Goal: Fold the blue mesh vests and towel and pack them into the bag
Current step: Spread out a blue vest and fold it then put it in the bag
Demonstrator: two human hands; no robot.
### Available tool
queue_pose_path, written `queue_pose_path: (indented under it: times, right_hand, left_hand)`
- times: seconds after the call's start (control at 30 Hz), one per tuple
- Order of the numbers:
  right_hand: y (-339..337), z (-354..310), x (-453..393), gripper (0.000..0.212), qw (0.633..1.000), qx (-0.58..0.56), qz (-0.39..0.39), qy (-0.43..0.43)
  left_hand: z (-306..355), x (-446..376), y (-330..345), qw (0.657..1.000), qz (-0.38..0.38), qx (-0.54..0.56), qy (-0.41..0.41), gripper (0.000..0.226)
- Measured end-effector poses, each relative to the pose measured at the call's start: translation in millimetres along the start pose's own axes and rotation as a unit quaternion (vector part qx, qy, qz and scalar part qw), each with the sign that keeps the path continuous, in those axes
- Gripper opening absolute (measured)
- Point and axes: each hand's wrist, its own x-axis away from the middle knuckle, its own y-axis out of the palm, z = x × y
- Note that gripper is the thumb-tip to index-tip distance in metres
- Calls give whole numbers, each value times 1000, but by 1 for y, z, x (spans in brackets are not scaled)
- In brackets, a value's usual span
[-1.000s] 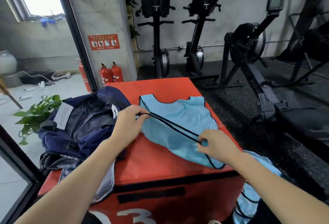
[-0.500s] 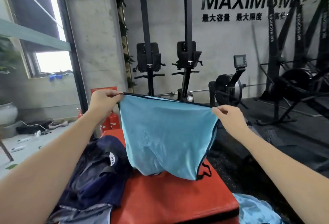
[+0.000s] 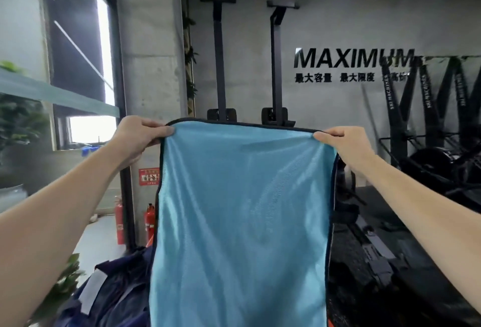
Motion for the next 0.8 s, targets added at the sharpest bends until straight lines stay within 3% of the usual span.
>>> queue_pose_path:
  times: [0.13, 0.27, 0.4, 0.5, 0.67, 0.8]
  right_hand:
    - [8, 15, -16, 8, 999, 24, -35, 6]
    - [24, 50, -30, 16, 992, 22, -110, 50]
    - [48, 83, -40, 5, 989, 11, -129, 72]
    - [72, 112, -45, 12, 990, 25, -121, 68]
    - [103, 165, -44, 11, 985, 51, -140, 86]
    - [117, 197, -42, 6, 972, 112, -182, 93]
  left_hand:
    - [-17, -13, -5, 999, -19, -48, -14, 12]
    - [-60, -22, -2, 991, -91, -82, -60, 16]
    - [-109, -27, 6, 979, -159, -54, -113, 17]
    - [-148, -26, 23, 978, -152, -45, -135, 16]
    - [-219, -24, 43, 980, -107, -22, -166, 47]
    - [-258, -20, 51, 961, -160, -66, -217, 32]
